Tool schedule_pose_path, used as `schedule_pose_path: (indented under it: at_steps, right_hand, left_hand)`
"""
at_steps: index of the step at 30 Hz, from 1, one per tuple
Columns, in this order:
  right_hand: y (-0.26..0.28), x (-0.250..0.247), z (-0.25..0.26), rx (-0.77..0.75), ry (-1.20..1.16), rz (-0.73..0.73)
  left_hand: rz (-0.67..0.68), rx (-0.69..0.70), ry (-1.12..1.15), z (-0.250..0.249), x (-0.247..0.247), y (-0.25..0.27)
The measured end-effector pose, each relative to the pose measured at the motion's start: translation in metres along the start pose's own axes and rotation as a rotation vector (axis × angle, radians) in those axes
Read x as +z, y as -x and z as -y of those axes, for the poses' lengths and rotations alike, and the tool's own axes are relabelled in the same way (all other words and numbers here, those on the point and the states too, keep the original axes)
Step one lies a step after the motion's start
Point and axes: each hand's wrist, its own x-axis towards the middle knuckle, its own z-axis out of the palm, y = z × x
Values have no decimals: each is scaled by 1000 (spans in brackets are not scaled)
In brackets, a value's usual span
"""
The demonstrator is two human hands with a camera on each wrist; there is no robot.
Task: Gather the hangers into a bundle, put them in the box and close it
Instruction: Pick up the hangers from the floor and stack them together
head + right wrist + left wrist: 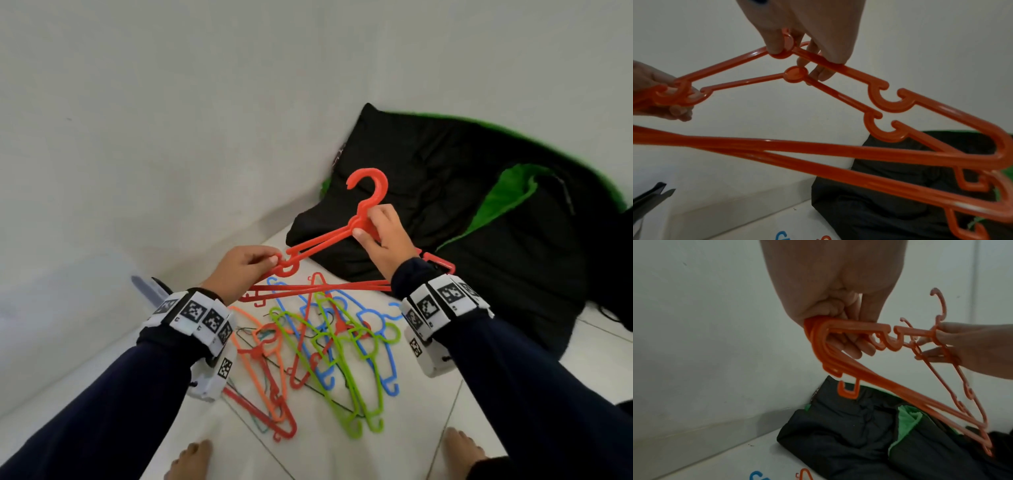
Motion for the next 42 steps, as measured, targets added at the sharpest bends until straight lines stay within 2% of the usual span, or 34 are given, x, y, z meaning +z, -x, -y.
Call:
schedule_pose_path:
  at_steps: [3, 9, 18, 21, 25, 28, 30, 32, 34, 35, 36, 38, 40, 42]
  right_hand:
    - [0, 2, -10, 50, -33, -45]
    - [2, 15, -34, 187, -143, -30]
    - [4, 62, -56, 333, -428, -35]
    - [1, 69, -64, 392, -381, -8]
    - [-1, 82, -73, 450, -379, -15]
    - [0, 98, -81, 436, -384, -43]
    - [5, 109, -91, 434, -369, -116]
    - [17, 117, -108, 490, -342, -286]
    - [38, 124, -135, 646, -278, -439]
    - [51, 127, -150, 764, -235, -450]
    - [65, 133, -168, 903, -176, -398]
    - [94, 144, -200, 1157, -5, -124]
    - [119, 156, -222, 1273, 109, 131]
    - [138, 165, -232, 1326, 150, 236]
  left_hand:
    - [-39, 29, 16, 6, 12, -3]
    - [-51, 38, 49, 24, 31, -4]
    - [-104, -35, -50, 71, 29, -1]
    - [-65, -79, -57, 79, 31, -1]
    - [24, -122, -189, 90, 39, -9]
    - [39, -158, -94, 97, 43, -15]
    - [19, -179, -60, 107, 44, -18]
    - [-26, -201, -100, 121, 44, -19]
    - [-89, -224, -138, 138, 45, -22]
    - [-122, -237, -136, 147, 46, -24]
    - [-151, -252, -125, 154, 48, -26]
    - [-192, -281, -88, 167, 52, -29]
    - [-217, -299, -50, 177, 57, -33]
    - [-219, -302, -46, 183, 64, -36]
